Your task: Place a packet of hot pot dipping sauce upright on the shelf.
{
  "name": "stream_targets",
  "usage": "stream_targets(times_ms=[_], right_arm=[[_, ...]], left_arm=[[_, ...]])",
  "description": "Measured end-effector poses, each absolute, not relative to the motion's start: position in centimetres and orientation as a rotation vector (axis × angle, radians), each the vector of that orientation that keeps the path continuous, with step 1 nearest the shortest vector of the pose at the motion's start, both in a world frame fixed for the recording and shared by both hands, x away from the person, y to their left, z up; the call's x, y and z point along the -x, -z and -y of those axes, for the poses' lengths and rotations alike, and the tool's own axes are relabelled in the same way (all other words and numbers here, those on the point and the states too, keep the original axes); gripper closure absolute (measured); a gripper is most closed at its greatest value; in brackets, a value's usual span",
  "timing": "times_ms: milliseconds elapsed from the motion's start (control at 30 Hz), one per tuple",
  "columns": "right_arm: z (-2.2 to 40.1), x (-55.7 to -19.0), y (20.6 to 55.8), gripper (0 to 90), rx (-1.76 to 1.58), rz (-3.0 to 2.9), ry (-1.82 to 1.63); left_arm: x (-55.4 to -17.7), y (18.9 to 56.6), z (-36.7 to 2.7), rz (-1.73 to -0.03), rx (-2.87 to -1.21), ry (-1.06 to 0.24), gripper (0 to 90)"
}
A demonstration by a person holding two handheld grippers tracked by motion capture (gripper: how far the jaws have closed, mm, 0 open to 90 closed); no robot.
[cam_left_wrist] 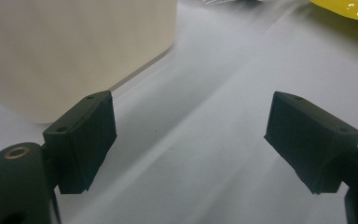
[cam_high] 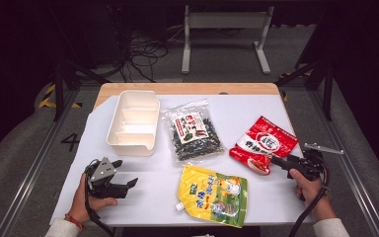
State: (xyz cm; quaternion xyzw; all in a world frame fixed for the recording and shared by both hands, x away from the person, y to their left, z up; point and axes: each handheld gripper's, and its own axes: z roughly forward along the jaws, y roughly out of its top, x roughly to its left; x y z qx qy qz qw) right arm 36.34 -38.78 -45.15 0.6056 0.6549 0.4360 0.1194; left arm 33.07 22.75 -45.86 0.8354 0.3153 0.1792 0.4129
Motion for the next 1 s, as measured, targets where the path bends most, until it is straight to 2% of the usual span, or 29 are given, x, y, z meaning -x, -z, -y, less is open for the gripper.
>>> stream_targets(times_ms=[167,233,433,533,600,667,700,733,767,800,833,867,933,967,1000], right_arm=[[38.2,-37.7,45.1,20.1,-1.838,-1.922,-1.353],[38.1,-38.4,44.8,24.5,-1.881,-1.913,-1.371],[37.1,-39.3,44.1,19.6,-1.856,-1.953,-1.395],[35.0,-39.7,44.5,16.1,-1.818,-2.036,-1.234],[34.3,-39.8,44.5,17.1,-1.782,-2.046,-1.202],[33.8,-39.9,44.6,26.3,-1.774,-2.055,-1.207],[33.8,-39.9,44.6,26.3,-1.774,-2.055,-1.207],[33.6,-39.9,44.7,31.3,-1.762,-2.064,-1.211],[33.3,-39.9,44.8,46.1,-1.757,-2.110,-1.251],[33.2,-40.0,44.8,50.7,-1.755,-2.121,-1.265],[33.2,-40.0,44.8,50.7,-1.755,-2.121,-1.265],[33.3,-40.0,44.8,60.9,-1.727,-2.170,-1.301],[33.2,-39.9,44.7,67.0,-1.683,-2.193,-1.306],[33.2,-39.9,44.7,67.0,-1.683,-2.193,-1.306],[33.3,-39.7,44.6,71.9,-1.641,-2.211,-1.305]], left_arm=[[-33.3,46.0,-22.6,-0.791,-2.113,-0.437,15.7],[-33.3,46.1,-22.4,-0.784,-2.124,-0.431,15.5],[-33.2,46.2,-22.2,-0.768,-2.152,-0.439,15.2],[-33.1,46.3,-22.1,-0.762,-2.159,-0.440,15.2],[-33.1,46.2,-22.0,-0.758,-2.160,-0.445,15.2],[-33.1,46.2,-22.0,-0.755,-2.159,-0.444,15.2],[-33.1,46.2,-22.0,-0.755,-2.159,-0.444,15.2],[-33.1,46.2,-21.9,-0.755,-2.161,-0.442,15.2],[-33.2,46.2,-21.8,-0.754,-2.165,-0.436,15.2],[-33.2,46.3,-21.7,-0.752,-2.168,-0.437,15.3],[-33.2,46.3,-21.7,-0.752,-2.168,-0.437,15.2],[-33.3,46.3,-21.7,-0.745,-2.172,-0.439,15.2],[-33.3,46.2,-21.6,-0.748,-2.171,-0.433,15.3],[-33.4,46.2,-21.5,-0.741,-2.174,-0.435,15.3],[-33.4,46.0,-21.2,-0.742,-2.168,-0.436,15.9]])
